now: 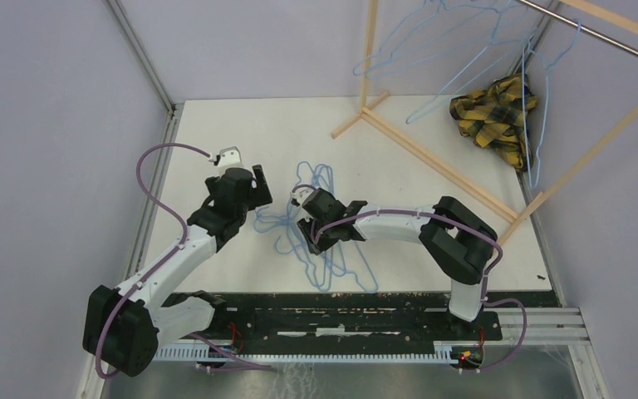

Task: Organize the hangers

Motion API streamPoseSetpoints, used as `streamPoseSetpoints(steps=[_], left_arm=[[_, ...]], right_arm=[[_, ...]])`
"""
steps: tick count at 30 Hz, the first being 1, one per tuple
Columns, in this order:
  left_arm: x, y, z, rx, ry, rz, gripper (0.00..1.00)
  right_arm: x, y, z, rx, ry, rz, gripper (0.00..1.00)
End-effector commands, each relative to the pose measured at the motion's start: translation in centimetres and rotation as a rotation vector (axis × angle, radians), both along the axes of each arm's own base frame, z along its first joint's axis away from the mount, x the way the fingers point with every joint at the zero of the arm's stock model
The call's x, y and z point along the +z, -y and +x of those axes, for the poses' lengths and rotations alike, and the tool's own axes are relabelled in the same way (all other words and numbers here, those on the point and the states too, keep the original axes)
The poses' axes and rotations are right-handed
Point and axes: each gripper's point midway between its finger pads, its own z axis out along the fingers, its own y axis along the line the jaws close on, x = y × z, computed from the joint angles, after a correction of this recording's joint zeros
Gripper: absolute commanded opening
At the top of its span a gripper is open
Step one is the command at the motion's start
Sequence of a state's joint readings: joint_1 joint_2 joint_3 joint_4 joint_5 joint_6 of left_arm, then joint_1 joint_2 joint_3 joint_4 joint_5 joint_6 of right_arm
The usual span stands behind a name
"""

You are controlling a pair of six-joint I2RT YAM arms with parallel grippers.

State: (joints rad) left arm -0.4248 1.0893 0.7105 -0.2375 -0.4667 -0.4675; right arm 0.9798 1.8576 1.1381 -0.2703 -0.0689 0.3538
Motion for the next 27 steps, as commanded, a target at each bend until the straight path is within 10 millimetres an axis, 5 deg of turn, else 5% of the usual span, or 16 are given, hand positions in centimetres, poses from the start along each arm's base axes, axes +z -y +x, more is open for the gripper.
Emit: streamPoseSetpoints(steps=[1,7,19,23,27], left_arm=[[1.4,-0.1,0.3,0.027,0.056,-0.047,0.99],[1.6,-0.1,0.2,0.028,0.060,-0.048,0.99],[2.5,-0.2,0.3,0.034,0.080,-0.056,0.99],[2.3,-0.1,0.2,0.029,0.078,-0.061,0.99],[2.1,-0.1,0.1,0.029,0.075,-0.066,0.99]], right_arm=[[-0.4,-0.7,0.6,-0.020,0.002,0.004,0.36],[1.9,0.7,1.5,-0.074,0.087,0.002,0.19],[10.0,1.9,0.4,-0.060,0.140,0.105,0.22],[9.4,2.2,-0.2,-0.048,0.117,0.100,0.25],[6.8,2.6,-0.7,-0.054,0.075,0.063,0.30]])
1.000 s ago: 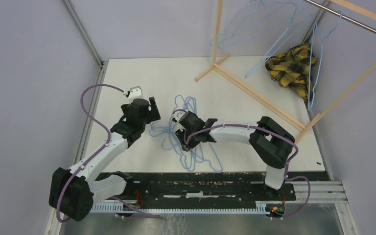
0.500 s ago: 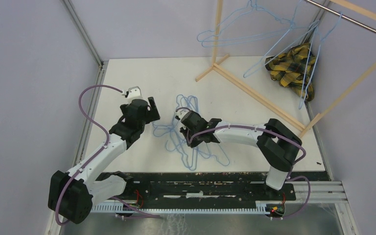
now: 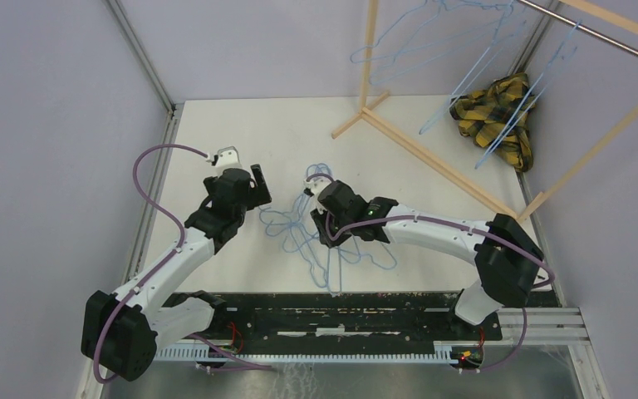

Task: Organize the hangers

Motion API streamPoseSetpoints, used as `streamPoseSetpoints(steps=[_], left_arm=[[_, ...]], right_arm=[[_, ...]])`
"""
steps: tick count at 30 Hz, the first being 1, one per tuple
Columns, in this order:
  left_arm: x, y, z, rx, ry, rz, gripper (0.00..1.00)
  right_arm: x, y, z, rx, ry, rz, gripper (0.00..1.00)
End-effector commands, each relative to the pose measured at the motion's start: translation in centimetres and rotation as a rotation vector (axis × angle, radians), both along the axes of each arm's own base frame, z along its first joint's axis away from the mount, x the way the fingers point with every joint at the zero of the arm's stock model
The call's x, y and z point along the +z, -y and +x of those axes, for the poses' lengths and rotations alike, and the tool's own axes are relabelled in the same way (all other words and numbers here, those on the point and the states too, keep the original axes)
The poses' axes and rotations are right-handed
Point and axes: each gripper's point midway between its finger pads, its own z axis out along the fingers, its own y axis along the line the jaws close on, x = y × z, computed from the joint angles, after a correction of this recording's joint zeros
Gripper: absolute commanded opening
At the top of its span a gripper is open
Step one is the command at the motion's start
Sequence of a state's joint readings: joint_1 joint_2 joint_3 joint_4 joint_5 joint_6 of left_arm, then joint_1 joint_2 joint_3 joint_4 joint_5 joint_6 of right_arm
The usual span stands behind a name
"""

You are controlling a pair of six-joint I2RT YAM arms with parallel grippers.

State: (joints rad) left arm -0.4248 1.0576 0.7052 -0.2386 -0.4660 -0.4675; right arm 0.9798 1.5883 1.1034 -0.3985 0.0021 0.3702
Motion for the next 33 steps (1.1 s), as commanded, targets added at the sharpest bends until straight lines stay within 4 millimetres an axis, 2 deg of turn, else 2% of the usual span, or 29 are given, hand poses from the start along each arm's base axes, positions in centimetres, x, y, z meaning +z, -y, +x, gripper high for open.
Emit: streamPoseSetpoints(steps=[1,6,9,15,18,21,26,33], left_arm=[[1.3,0.0,0.3,0.029,0.051,-0.057,0.99],[1.0,0.2,0.3,0.026,0.047,-0.063,0.99],[1.0,0.2,0.3,0.025,0.047,-0.064,0.99],[0.9,0.1,0.2,0.027,0.047,-0.062,0.99],[0.8,0.1,0.2,0.027,0.045,-0.059,0.99],[0.7,0.1,0.2,0.024,0.044,-0.061,0.99],[0.6,0.2,0.2,0.022,0.040,-0.058,0.99],[0.4,0.2,0.2,0.023,0.038,-0.060,0.99]], right_arm=[[-1.6,0.0,-0.4,-0.003,-0.029,-0.004,0.31],[-4.1,-0.5,-0.3,-0.013,-0.060,-0.017,0.33],[-4.9,-1.0,0.0,-0.018,-0.067,-0.019,0.33],[-6.2,-1.0,0.9,-0.035,-0.053,-0.070,0.43],[-6.7,-0.9,1.2,-0.044,-0.044,-0.087,0.41],[-7.1,-1.1,1.2,-0.038,-0.054,-0.091,0.35],[-6.5,-0.9,1.3,-0.052,-0.039,-0.074,0.28],[-3.4,-0.2,1.7,-0.058,0.020,-0.057,0.12]])
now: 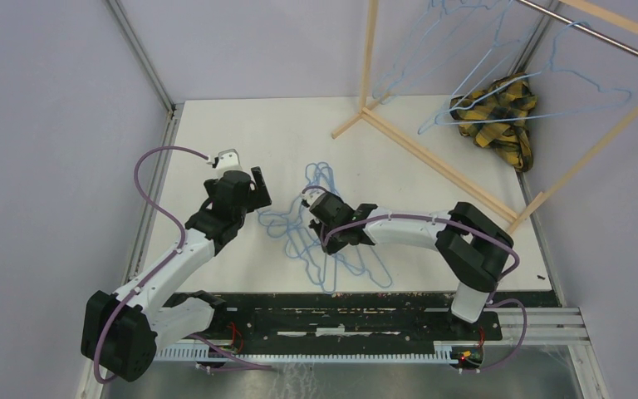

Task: Organize the hangers

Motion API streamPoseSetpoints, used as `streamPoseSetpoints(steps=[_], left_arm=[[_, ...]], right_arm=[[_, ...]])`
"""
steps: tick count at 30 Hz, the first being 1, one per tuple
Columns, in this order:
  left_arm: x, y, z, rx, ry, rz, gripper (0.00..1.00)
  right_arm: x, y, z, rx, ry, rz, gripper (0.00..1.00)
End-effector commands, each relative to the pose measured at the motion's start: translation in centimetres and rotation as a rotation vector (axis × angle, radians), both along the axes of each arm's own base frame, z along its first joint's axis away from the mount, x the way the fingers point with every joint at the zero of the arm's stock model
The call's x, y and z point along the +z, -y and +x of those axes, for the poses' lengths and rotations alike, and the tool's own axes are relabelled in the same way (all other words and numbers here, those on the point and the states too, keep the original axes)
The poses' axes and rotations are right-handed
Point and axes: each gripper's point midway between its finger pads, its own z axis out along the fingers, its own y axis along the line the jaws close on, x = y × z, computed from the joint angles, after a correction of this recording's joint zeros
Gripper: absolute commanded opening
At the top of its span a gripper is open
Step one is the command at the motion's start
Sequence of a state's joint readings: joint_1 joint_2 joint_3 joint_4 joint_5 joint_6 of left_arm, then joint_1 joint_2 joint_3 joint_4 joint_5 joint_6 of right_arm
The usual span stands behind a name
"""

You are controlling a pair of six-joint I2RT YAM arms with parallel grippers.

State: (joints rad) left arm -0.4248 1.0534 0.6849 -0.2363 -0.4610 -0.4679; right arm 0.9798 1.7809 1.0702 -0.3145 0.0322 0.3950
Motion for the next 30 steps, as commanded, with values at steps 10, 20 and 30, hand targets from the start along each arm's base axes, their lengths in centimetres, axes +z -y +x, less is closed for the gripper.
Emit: streamPoseSetpoints(steps=[10,20,30], left_arm=[[0.8,0.5,0.6,0.021,0.045,-0.067,0.99],[0.4,0.5,0.7,0.018,0.037,-0.063,0.99],[0.1,0.4,0.6,0.020,0.034,-0.057,0.99]], right_arm=[[8.0,-0.2,2.5,-0.046,0.183,0.100,0.01],[4.6,-0.8,3.3,-0.071,0.165,0.058,0.21],[3.8,-0.3,5.2,-0.156,0.206,0.011,0.61]])
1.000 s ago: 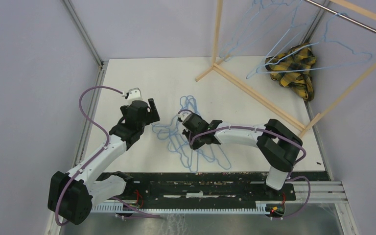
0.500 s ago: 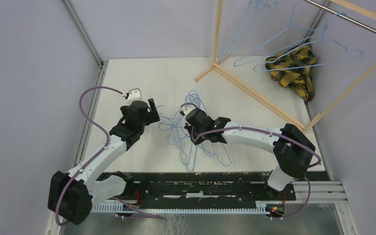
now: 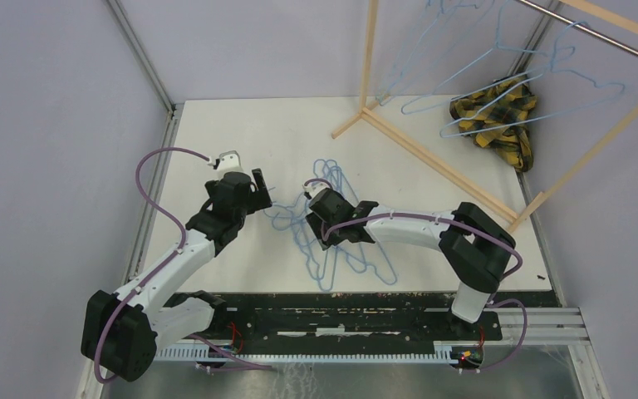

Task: Organize the hangers

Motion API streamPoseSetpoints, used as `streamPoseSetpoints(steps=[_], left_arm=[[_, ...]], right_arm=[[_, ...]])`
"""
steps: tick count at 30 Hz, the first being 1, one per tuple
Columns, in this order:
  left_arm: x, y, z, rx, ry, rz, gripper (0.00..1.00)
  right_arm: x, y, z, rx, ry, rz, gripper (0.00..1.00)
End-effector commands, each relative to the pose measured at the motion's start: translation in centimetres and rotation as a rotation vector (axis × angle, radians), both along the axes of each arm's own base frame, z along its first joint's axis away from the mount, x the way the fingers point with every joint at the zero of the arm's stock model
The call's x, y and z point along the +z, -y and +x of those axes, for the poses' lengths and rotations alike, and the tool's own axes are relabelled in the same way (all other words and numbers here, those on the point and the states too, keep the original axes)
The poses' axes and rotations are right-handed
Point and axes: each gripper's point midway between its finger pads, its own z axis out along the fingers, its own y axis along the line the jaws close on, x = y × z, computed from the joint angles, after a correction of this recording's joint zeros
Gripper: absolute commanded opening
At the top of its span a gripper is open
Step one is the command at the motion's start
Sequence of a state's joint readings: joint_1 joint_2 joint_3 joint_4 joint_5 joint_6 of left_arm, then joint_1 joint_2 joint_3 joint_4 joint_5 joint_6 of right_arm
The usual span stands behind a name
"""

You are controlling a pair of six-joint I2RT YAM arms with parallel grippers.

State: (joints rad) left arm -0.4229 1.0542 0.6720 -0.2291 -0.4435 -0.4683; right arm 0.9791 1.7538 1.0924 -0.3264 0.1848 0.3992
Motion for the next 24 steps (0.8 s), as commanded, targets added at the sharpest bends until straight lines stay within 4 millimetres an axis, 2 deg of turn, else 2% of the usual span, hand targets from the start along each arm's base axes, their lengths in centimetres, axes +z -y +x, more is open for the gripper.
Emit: streamPoseSetpoints(steps=[1,4,10,12,16,24], left_arm=[[0.6,0.2,0.8,0.034,0.042,-0.049,0.99],[0.5,0.2,0.7,0.032,0.040,-0.049,0.99],[0.5,0.1,0.6,0.034,0.041,-0.047,0.99],[0.5,0.0,0.5,0.036,0.043,-0.046,0.99],[0.7,0.0,0.5,0.035,0.048,-0.048,0.99],[0.5,0.0,0.4,0.035,0.043,-0.049,0.99]], right_arm=[[2.1,-1.1,2.9,-0.085,0.085,0.051,0.62],[1.8,-1.2,3.9,-0.144,0.062,0.090,0.61],[1.1,-1.0,6.1,-0.256,0.031,0.148,0.51],[0.6,-0.9,6.7,-0.278,0.026,0.147,0.45],[-0.2,-2.1,7.0,-0.259,-0.028,0.185,0.24],[-0.8,-2.5,6.7,-0.246,-0.053,0.186,0.22]])
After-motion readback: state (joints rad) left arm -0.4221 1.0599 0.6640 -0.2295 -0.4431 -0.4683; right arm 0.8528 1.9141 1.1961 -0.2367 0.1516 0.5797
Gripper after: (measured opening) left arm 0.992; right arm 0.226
